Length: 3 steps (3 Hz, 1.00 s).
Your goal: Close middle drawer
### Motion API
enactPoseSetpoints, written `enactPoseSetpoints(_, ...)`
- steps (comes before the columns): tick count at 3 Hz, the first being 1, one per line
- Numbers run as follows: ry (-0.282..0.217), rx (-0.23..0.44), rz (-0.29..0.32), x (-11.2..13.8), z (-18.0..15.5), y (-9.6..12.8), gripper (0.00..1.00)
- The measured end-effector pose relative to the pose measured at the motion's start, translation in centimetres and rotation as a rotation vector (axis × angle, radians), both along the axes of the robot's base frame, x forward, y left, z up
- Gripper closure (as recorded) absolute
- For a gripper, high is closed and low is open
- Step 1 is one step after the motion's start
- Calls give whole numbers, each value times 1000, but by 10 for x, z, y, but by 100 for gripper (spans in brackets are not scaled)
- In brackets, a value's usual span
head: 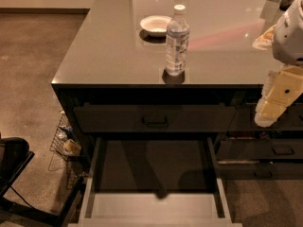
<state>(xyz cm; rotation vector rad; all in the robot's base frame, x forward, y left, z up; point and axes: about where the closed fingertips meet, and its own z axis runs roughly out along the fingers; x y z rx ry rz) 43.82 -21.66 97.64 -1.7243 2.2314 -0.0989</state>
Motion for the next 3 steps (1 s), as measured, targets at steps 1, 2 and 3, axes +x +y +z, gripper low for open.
enactPoseSetpoints(1,-10,24,-22,-16,-26,-7,0)
enactPoseSetpoints(2,-10,24,-22,-16,-26,-7,0)
enactPoseSetpoints(3,12,65,-37,-17,-52,-13,0)
